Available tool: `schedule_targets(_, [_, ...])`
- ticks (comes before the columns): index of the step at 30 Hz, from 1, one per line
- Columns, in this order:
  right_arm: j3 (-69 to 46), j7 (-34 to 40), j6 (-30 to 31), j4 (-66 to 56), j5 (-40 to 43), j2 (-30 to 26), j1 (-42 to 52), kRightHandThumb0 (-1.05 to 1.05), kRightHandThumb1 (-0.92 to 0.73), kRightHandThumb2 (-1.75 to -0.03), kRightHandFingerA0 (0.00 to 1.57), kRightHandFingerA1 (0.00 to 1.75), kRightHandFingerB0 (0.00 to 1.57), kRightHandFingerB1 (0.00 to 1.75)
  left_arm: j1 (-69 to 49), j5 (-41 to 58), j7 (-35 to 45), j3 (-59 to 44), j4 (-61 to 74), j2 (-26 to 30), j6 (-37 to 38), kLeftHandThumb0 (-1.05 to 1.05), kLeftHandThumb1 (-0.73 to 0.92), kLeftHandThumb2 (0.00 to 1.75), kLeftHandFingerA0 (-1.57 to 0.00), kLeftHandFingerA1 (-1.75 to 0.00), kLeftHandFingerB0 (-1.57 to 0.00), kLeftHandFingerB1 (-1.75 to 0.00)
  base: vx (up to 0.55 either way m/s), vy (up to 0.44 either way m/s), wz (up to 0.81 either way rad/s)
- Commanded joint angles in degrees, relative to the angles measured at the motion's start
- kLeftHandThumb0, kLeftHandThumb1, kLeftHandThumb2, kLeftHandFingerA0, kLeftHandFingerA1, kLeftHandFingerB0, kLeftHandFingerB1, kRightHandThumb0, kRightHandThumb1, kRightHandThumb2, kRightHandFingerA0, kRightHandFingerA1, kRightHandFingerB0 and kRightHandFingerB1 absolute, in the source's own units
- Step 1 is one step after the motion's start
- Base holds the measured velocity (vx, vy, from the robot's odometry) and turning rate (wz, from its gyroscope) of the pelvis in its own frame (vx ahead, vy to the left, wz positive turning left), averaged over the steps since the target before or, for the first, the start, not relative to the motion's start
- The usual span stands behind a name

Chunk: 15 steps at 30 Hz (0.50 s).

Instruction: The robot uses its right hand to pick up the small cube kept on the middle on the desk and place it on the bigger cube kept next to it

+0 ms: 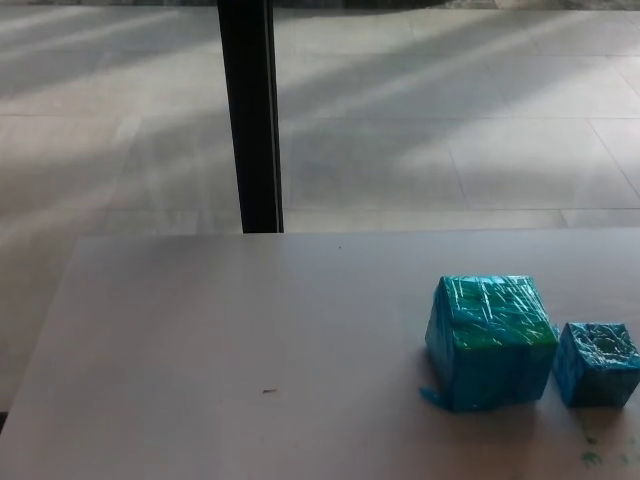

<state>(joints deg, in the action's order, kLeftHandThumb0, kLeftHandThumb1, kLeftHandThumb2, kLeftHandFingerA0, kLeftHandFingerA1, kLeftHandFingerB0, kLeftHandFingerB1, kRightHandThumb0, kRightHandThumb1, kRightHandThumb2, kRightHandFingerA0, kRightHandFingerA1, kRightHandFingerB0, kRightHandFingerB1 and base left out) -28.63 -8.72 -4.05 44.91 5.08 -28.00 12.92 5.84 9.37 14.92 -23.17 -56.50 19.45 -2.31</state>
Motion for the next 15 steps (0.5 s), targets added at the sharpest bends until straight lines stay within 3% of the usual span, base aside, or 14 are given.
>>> schedule_targets(1, [-1.7, -3.4, -1.7, 0.9, 3.4, -1.9, -0.1, -1.05, -0.83, -0.70, 0.53, 0.69, 0.13, 0.61, 0.0, 3.6, 5.3, -1.5, -0.7, 1.6, -0.6, -0.92, 0.87, 0.67, -0.26, -0.35, -0.19, -0.30, 0.00, 0.000, 0.00])
schedule_targets(5, [-1.6, -3.1, -1.6, 0.9, 3.2, -1.6, 0.4, -1.05, -0.83, -0.70, 0.52, 0.68, 0.14, 0.59, 0.0, 3.5, 5.3, -1.5, -1.7, 1.9, -0.5, -0.91, 0.87, 0.67, -0.27, -0.35, -0.20, -0.30, 0.00, 0.000, 0.00])
schedule_targets(6, [-1.6, -2.7, -1.1, 0.0, 3.0, -1.5, 0.8, -1.05, -0.83, -0.72, 0.53, 0.71, 0.13, 0.62, -0.2, 3.7, 5.1, -1.6, -1.3, 1.7, -0.4, -0.89, 0.68, 1.04, -0.22, -0.48, -0.14, -0.42, 0.00, 0.000, 0.00])
schedule_targets(7, [-1.5, -2.3, -1.0, 0.0, 2.9, -1.6, 0.8, -1.05, -0.85, -0.71, 0.53, 0.71, 0.15, 0.62, -0.3, 3.7, 5.1, -1.6, -1.4, 1.6, -0.2, -0.91, 0.87, 0.67, -0.28, -0.37, -0.21, -0.31, 0.00, 0.000, 0.00])
schedule_targets(11, [-1.8, -1.5, -0.4, 2.3, 2.9, -2.4, 0.0, -1.05, -0.86, -0.71, 0.46, 0.64, 0.11, 0.57, -0.6, 4.1, 5.1, -1.4, -1.4, 1.5, -0.6, -0.92, 0.87, 0.67, -0.28, -0.37, -0.21, -0.31, 0.00, 0.000, 0.00])
schedule_targets(12, [-2.2, -1.1, -0.1, 2.3, 3.3, -2.4, 0.1, -1.05, -0.62, -1.16, 0.44, 0.68, 0.10, 0.58, -0.5, 4.0, 4.9, -1.4, -1.8, 1.6, -0.4, -0.90, 0.68, 1.06, -0.21, -0.48, -0.12, -0.42, 0.00, 0.000, 0.00])
schedule_targets(13, [-2.3, -0.5, 0.7, 2.5, 3.2, -2.5, 0.0, -1.05, -0.86, -0.73, 0.48, 0.67, 0.15, 0.58, -0.6, 3.9, 4.9, -1.3, -1.9, 1.8, -0.3, -0.91, 0.69, 1.05, -0.23, -0.48, -0.16, -0.43, 0.00, 0.000, 0.00])
schedule_targets(14, [-2.7, -0.2, 1.8, 1.8, 3.7, -2.5, 0.0, -1.05, -0.87, -0.72, 0.50, 0.70, 0.18, 0.61, -0.8, 4.1, 5.1, -1.3, -1.7, 1.9, -0.3, -0.92, 0.69, 1.07, -0.19, -0.47, -0.12, -0.42, 0.00, 0.000, 0.00])
schedule_targets(15, [-3.2, -0.3, 2.0, 1.8, 4.2, -2.3, 0.1, -1.05, -0.86, -0.72, 0.52, 0.74, 0.23, 0.64, -1.1, 4.2, 5.2, -1.5, -1.5, 1.9, -0.4, -0.94, 0.86, 0.68, -0.27, -0.39, -0.21, -0.31, 0.00, 0.000, 0.00])
